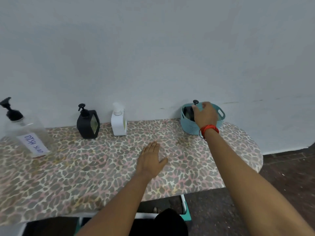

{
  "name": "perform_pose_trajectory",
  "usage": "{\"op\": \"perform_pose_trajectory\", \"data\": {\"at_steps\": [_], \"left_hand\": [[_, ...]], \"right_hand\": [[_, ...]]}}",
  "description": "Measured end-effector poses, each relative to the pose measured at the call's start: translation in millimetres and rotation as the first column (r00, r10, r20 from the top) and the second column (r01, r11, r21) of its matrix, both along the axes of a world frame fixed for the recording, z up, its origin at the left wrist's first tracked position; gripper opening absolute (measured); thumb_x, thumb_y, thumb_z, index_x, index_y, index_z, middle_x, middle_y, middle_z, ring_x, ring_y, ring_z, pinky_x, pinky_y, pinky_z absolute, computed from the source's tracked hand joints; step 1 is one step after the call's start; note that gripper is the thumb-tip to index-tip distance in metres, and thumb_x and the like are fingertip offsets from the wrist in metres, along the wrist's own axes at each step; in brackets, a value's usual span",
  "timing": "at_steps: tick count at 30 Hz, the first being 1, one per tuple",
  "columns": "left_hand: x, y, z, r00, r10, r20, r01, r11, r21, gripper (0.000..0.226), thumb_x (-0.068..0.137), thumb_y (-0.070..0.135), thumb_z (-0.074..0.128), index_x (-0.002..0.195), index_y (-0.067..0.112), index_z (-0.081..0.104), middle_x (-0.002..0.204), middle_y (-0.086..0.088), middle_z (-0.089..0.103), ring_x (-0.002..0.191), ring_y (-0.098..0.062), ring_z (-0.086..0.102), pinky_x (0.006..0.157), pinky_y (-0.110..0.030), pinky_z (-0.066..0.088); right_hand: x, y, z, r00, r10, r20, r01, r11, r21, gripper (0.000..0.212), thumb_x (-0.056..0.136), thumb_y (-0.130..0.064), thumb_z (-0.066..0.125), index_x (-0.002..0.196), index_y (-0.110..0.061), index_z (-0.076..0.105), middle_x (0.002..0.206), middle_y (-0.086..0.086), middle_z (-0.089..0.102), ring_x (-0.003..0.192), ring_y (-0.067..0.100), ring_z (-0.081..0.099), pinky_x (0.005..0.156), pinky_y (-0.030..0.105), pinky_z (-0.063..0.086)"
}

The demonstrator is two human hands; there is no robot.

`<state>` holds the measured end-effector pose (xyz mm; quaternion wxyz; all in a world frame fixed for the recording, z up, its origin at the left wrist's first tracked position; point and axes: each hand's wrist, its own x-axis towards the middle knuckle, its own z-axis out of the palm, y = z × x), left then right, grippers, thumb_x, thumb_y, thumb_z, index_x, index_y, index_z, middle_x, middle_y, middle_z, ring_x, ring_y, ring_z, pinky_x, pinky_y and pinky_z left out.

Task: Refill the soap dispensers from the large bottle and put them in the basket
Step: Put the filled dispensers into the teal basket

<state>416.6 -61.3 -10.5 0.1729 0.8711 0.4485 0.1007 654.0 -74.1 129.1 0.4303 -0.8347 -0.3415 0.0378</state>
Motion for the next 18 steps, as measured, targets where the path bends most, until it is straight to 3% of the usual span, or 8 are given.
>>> {"op": "perform_pose_trajectory", "data": {"at_steps": [3, 6, 9, 11, 12, 14, 16, 18], "left_hand": [[-30, 5, 2, 0.999, 0.043, -0.007, -0.043, 0.999, -0.005, 0.084, 0.098, 0.064, 0.043, 0.161, 0.013, 0.021, 0.17, -0.005, 0.018, 0.156, -0.019, 0.014, 0.128, -0.038, 0.007], [-75, 13, 5, 0.993, 0.11, -0.03, -0.11, 0.994, 0.003, 0.087, 0.097, 0.066, 0.043, 0.161, 0.012, 0.021, 0.169, -0.005, 0.017, 0.156, -0.02, 0.014, 0.128, -0.037, 0.006], [-126, 25, 5, 0.982, 0.183, -0.036, -0.183, 0.983, 0.018, 0.086, 0.097, 0.066, 0.043, 0.162, 0.013, 0.02, 0.17, -0.005, 0.017, 0.157, -0.02, 0.013, 0.128, -0.037, 0.008], [-153, 32, 4, 0.977, 0.213, -0.031, -0.212, 0.977, 0.026, 0.087, 0.098, 0.065, 0.042, 0.162, 0.012, 0.019, 0.17, -0.006, 0.016, 0.157, -0.02, 0.012, 0.128, -0.036, 0.008], [-161, 33, 4, 0.976, 0.217, -0.03, -0.216, 0.976, 0.028, 0.087, 0.098, 0.065, 0.041, 0.162, 0.011, 0.018, 0.17, -0.006, 0.015, 0.157, -0.02, 0.011, 0.128, -0.035, 0.007], [-172, 37, 4, 0.977, 0.21, -0.029, -0.209, 0.977, 0.029, 0.087, 0.099, 0.064, 0.04, 0.162, 0.009, 0.016, 0.171, -0.006, 0.012, 0.158, -0.02, 0.008, 0.128, -0.034, 0.005], [-175, 39, 3, 0.98, 0.197, -0.018, -0.197, 0.98, 0.032, 0.086, 0.099, 0.063, 0.04, 0.162, 0.009, 0.015, 0.171, -0.006, 0.011, 0.158, -0.02, 0.007, 0.129, -0.034, 0.005], [-175, 41, 2, 0.981, 0.196, -0.008, -0.195, 0.98, 0.037, 0.086, 0.099, 0.063, 0.039, 0.162, 0.009, 0.015, 0.171, -0.006, 0.012, 0.158, -0.02, 0.007, 0.129, -0.036, 0.006]], "right_hand": [[-58, -2, 6, 0.994, 0.107, 0.034, -0.11, 0.987, 0.12, 0.026, 0.095, -0.031, 0.063, 0.11, -0.011, 0.066, 0.108, 0.005, 0.071, 0.101, 0.025, 0.065, 0.083, 0.027, 0.046], [-116, 19, 11, 0.948, 0.315, -0.04, -0.315, 0.949, 0.015, 0.038, 0.092, -0.039, 0.068, 0.118, -0.012, 0.064, 0.106, 0.005, 0.074, 0.104, 0.023, 0.067, 0.093, 0.035, 0.052], [-170, 51, 17, 0.875, 0.462, -0.147, -0.479, 0.869, -0.121, 0.06, 0.089, -0.046, 0.07, 0.128, -0.002, 0.06, 0.119, 0.015, 0.07, 0.117, 0.029, 0.062, 0.1, 0.041, 0.049], [-201, 72, 13, 0.844, 0.502, -0.189, -0.532, 0.829, -0.172, 0.06, 0.088, -0.049, 0.071, 0.115, 0.003, 0.064, 0.113, 0.021, 0.068, 0.105, 0.034, 0.065, 0.089, 0.045, 0.054], [-212, 82, 8, 0.84, 0.511, -0.182, -0.541, 0.815, -0.209, 0.052, 0.088, -0.052, 0.071, 0.097, -0.001, 0.065, 0.096, 0.017, 0.067, 0.087, 0.029, 0.066, 0.073, 0.041, 0.055], [-231, 103, -1, 0.854, 0.492, -0.17, -0.52, 0.821, -0.236, 0.053, 0.086, -0.057, 0.071, 0.068, -0.016, 0.042, 0.067, 0.002, 0.046, 0.057, 0.015, 0.046, 0.048, 0.026, 0.034], [-247, 117, -9, 0.868, 0.468, -0.167, -0.496, 0.837, -0.231, 0.058, 0.082, -0.06, 0.072, 0.066, -0.017, 0.036, 0.065, -0.001, 0.042, 0.055, 0.012, 0.042, 0.047, 0.024, 0.03], [-257, 128, -14, 0.883, 0.44, -0.162, -0.468, 0.854, -0.229, 0.053, 0.082, -0.057, 0.075, 0.075, -0.011, 0.048, 0.071, 0.001, 0.051, 0.063, 0.017, 0.053, 0.053, 0.027, 0.039]]}}
